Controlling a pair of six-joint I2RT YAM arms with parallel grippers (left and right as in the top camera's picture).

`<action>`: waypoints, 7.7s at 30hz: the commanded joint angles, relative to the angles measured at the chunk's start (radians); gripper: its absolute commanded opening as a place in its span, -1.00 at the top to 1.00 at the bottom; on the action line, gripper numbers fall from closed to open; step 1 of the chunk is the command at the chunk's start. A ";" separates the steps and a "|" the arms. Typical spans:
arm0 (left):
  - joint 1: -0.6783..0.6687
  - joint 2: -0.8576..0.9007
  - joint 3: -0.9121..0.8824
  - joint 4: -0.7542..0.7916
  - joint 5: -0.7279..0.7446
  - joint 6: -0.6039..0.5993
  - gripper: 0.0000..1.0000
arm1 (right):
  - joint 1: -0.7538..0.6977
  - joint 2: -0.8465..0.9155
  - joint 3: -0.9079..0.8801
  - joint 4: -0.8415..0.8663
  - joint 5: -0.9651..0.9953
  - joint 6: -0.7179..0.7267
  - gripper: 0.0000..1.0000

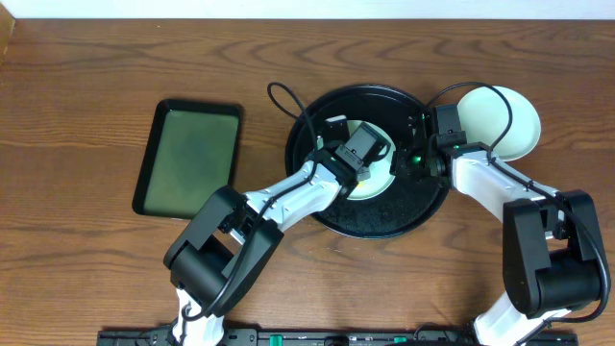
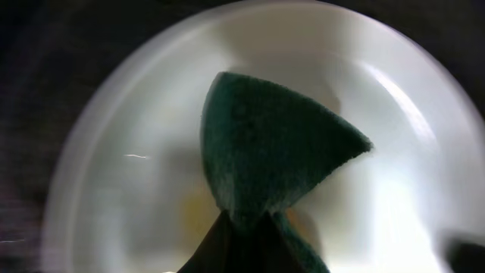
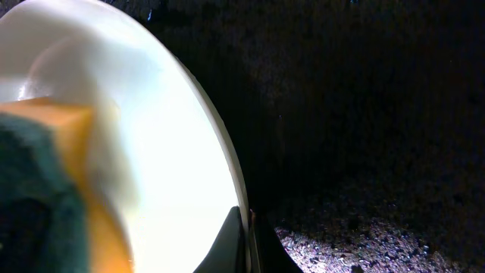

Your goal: Clean dirty plates on tray and stack at the side

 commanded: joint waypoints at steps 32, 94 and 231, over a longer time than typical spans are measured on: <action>0.034 0.096 -0.025 0.249 0.133 0.014 0.85 | -0.005 0.020 0.000 -0.025 0.046 -0.005 0.98; 0.784 -0.177 -0.033 -0.323 0.114 0.269 -0.08 | 0.417 -0.327 0.234 -0.036 1.298 -0.785 0.98; 0.808 -0.539 -0.007 -0.557 0.116 0.257 -0.61 | -0.191 -1.423 -0.967 0.418 -0.040 -0.360 -0.98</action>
